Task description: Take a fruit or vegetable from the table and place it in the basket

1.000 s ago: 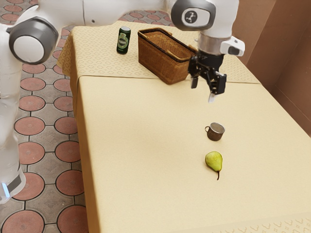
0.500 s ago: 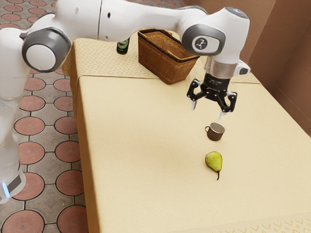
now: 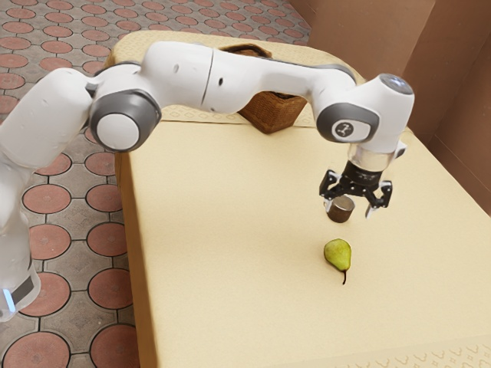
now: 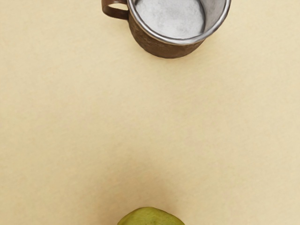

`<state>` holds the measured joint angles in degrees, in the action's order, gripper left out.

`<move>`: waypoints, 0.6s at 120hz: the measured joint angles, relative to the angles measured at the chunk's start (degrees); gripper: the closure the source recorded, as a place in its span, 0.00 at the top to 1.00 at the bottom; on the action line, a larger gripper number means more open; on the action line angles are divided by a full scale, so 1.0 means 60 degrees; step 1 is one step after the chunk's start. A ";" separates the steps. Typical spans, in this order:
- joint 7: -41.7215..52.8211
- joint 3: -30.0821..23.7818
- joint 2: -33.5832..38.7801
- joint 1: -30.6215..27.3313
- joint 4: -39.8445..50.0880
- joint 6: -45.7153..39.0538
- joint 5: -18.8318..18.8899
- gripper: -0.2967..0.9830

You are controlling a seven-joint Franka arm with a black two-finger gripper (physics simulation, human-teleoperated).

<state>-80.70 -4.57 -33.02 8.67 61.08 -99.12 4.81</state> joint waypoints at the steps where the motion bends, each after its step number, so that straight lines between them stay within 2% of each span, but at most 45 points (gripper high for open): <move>1: -0.0025 0.0000 -0.0002 -0.0002 0.0022 -0.0019 0.0006 0.77; 72: -0.1142 -0.0014 -0.0146 0.0371 0.0552 -0.0537 -0.0616 0.77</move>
<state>-87.55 -4.66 -33.90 10.90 64.40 -102.35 1.11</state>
